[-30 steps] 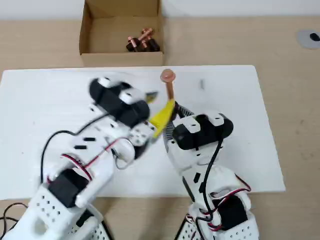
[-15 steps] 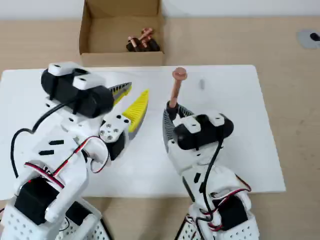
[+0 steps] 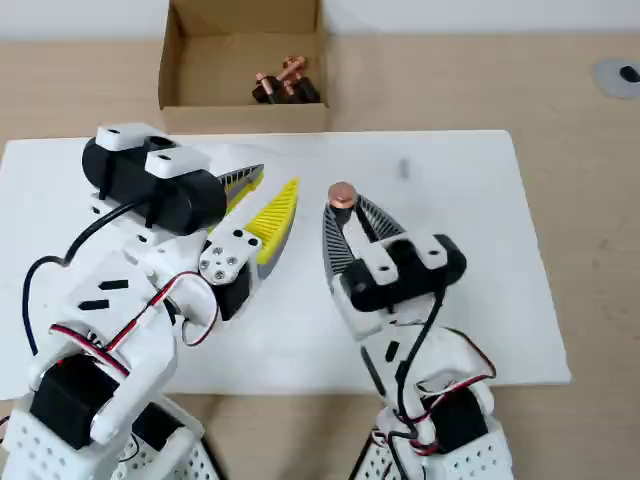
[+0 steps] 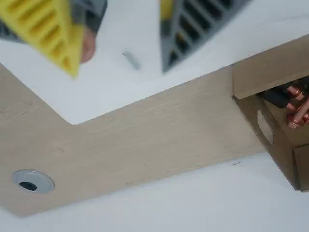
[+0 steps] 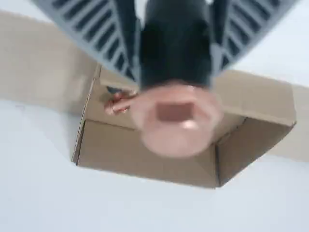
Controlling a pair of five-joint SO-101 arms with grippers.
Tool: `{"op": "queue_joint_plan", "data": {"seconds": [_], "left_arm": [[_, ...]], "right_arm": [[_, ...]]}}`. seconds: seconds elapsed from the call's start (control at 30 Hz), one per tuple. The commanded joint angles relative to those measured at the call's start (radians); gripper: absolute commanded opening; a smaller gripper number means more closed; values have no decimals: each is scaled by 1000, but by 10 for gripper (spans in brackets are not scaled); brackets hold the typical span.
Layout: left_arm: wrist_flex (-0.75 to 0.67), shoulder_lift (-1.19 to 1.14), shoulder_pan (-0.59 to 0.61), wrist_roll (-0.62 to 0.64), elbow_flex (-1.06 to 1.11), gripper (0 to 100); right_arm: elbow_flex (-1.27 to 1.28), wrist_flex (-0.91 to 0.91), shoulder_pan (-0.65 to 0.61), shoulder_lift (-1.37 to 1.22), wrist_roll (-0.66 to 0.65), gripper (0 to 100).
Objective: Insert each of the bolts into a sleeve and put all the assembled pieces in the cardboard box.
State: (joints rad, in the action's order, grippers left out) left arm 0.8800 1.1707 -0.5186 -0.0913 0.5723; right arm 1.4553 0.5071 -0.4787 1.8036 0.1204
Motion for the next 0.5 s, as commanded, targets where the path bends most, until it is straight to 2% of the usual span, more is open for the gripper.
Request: {"op": "queue_joint_plan", "data": {"seconds": [0.0, 0.2, 0.33, 0.47], "left_arm": [[-2, 2, 12, 0, -46, 126], [9, 1, 40, 3, -41, 125], [69, 7, 157, 5, 6, 125], [192, 10, 330, 0, 81, 124]], "right_arm": [[-4, -34, -8, 117, -6, 9], [-4, -37, -8, 117, -6, 9], [-12, -48, -8, 117, -6, 9], [-68, -126, -10, 99, -9, 9]]}}
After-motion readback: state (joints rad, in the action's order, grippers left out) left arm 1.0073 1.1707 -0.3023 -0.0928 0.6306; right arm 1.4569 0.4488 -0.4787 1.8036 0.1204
